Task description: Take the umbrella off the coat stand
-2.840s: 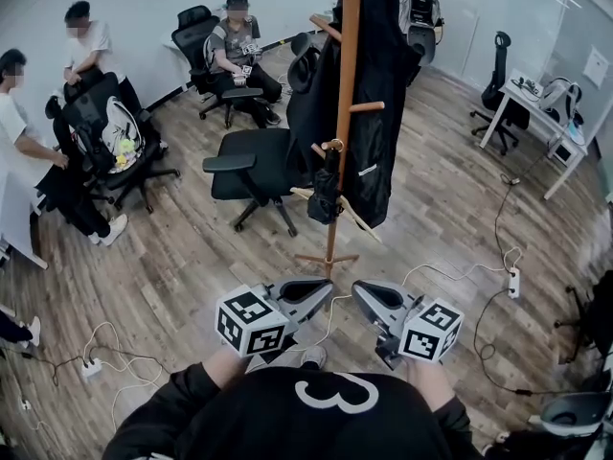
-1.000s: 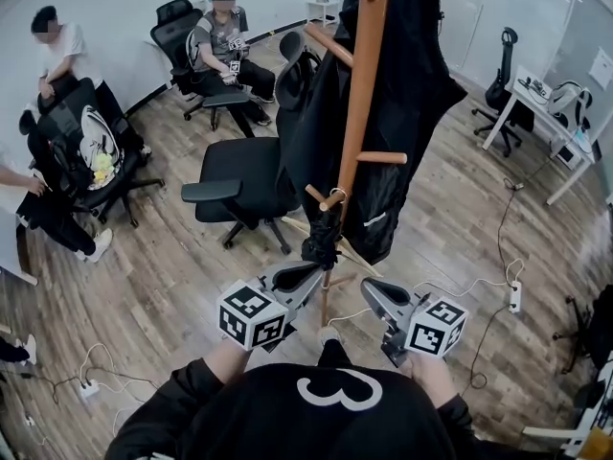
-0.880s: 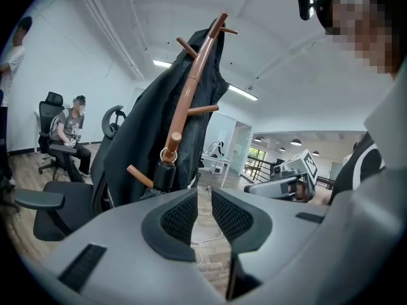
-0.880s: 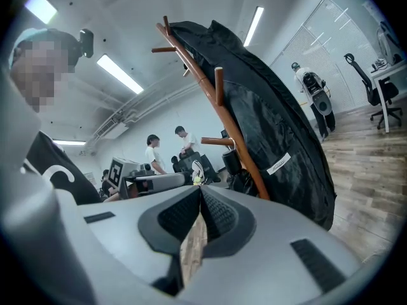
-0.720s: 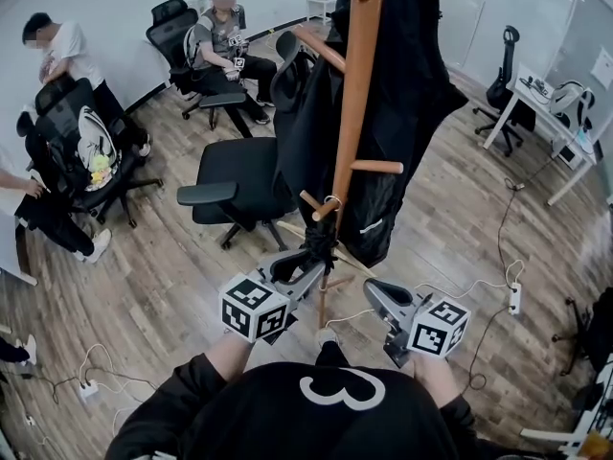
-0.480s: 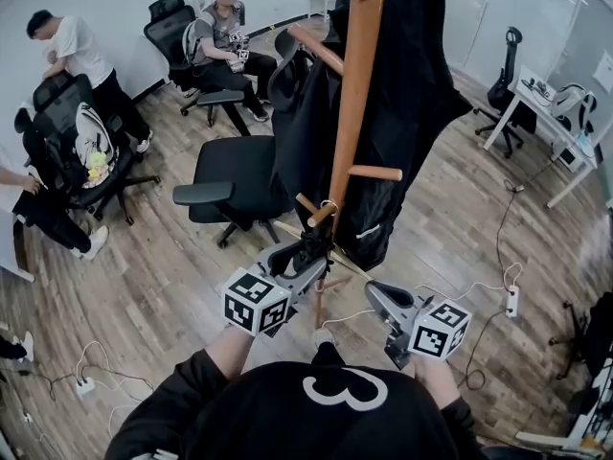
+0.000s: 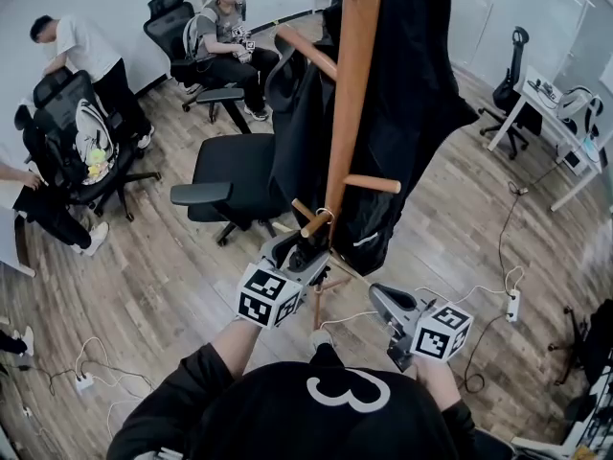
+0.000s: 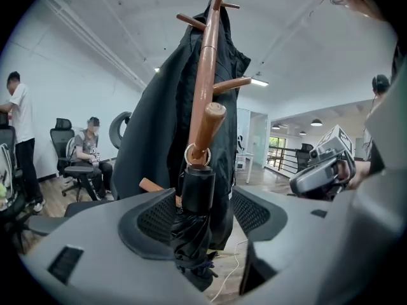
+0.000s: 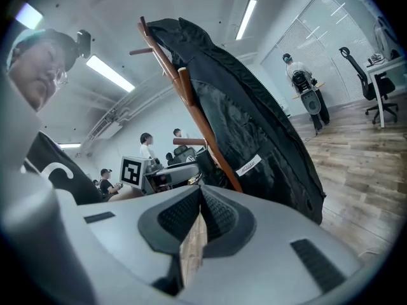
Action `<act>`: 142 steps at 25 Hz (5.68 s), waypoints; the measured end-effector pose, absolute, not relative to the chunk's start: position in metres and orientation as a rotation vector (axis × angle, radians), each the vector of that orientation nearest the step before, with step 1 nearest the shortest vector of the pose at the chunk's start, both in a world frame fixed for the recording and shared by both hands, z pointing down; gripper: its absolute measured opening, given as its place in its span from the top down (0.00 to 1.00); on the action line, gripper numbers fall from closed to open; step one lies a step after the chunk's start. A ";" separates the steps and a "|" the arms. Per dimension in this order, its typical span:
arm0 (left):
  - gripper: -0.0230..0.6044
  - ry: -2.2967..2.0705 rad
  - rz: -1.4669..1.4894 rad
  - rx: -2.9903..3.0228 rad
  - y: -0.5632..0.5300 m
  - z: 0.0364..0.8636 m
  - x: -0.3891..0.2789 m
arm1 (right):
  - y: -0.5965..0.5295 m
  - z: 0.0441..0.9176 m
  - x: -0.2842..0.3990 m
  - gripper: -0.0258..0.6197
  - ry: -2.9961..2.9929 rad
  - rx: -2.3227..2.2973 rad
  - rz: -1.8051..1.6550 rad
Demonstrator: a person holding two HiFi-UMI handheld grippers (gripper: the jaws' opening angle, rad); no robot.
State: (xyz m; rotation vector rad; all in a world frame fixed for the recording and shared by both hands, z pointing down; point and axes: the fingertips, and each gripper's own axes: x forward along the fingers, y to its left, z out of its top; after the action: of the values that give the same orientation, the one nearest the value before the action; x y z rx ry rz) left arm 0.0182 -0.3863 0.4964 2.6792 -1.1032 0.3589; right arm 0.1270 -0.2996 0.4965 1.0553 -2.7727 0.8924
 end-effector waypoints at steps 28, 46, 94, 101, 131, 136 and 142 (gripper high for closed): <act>0.62 -1.188 0.339 2.694 -0.415 0.517 0.034 | -0.309 0.513 0.146 0.92 -2.729 1.060 0.964; 0.63 -1.127 0.302 2.679 -0.406 0.512 0.032 | -0.312 0.511 0.134 0.92 -2.734 1.015 0.958; 0.63 -0.989 0.210 2.726 -0.259 0.455 -0.057 | -0.229 0.473 0.026 0.92 -2.831 0.950 0.813; 0.63 -0.918 0.218 2.720 -0.219 0.459 -0.069 | -0.213 0.476 0.011 0.92 -2.835 0.944 0.829; 0.63 -0.919 0.169 2.699 -0.027 0.449 -0.022 | -0.030 0.461 0.063 0.92 -2.870 0.986 0.814; 0.63 -0.932 0.171 2.706 0.003 0.446 -0.014 | 0.001 0.456 0.075 0.92 -2.888 1.011 0.785; 0.63 -0.942 0.169 2.717 0.034 0.444 -0.005 | 0.034 0.449 0.082 0.92 -2.917 0.999 0.736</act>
State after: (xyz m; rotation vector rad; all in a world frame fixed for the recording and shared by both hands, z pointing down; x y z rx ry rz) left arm -0.0049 0.0344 0.4437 2.7172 -0.9417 0.1694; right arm 0.0823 0.0341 0.4487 0.9994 -2.9174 0.7364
